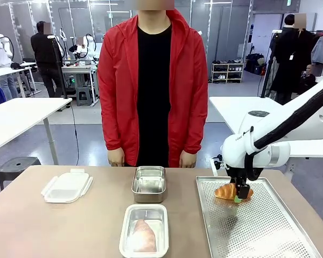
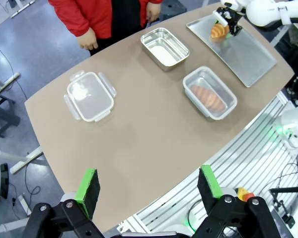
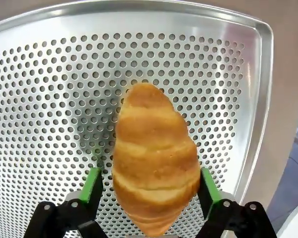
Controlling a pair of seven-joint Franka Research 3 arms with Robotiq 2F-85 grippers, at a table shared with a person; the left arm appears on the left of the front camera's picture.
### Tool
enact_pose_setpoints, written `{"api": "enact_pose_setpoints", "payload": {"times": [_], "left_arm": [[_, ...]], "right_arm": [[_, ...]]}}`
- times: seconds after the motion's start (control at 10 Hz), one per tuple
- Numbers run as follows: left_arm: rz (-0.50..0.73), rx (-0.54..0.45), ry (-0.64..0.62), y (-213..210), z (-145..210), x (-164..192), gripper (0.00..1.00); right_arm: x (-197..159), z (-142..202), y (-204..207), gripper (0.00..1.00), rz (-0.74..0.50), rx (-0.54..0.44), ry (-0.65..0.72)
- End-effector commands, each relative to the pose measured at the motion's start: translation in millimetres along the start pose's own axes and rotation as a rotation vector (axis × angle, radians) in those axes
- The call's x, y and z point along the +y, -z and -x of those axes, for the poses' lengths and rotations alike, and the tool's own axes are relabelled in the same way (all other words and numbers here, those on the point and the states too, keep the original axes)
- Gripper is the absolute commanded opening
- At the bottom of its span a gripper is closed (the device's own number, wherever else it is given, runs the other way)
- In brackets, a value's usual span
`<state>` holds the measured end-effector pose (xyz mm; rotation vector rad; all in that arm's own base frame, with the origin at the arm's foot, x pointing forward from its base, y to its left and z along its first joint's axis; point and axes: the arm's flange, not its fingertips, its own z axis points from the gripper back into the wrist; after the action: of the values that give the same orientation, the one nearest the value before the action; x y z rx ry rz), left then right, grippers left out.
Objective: Place the bread into the airtight container.
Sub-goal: Pick up a Butter Roll and place it into an empty Airtight Container.
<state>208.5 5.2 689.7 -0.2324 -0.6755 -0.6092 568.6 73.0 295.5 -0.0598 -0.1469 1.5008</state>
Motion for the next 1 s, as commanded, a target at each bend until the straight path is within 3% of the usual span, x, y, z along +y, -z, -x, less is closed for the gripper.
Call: {"api": "enact_pose_setpoints", "payload": {"times": [0.0, 0.3, 0.4, 0.9], "left_arm": [[0.013, -0.006, 0.011, -1, -3, -1, 1.0], [0.013, -0.006, 0.011, -1, -3, -1, 1.0], [0.013, -0.006, 0.011, -1, -3, -1, 1.0], [0.013, -0.006, 0.011, -1, -3, -1, 1.0]], "right_arm": [[-6, -2, 1, 0.75, -0.002, 0.006, 0.023], [-6, -1, -2, 0.43, -0.022, 0.021, 0.034], [-6, -2, -9, 0.38, -0.037, 0.039, 0.042], [-27, -28, -100, 0.38, -0.056, 0.101, 0.069]]}}
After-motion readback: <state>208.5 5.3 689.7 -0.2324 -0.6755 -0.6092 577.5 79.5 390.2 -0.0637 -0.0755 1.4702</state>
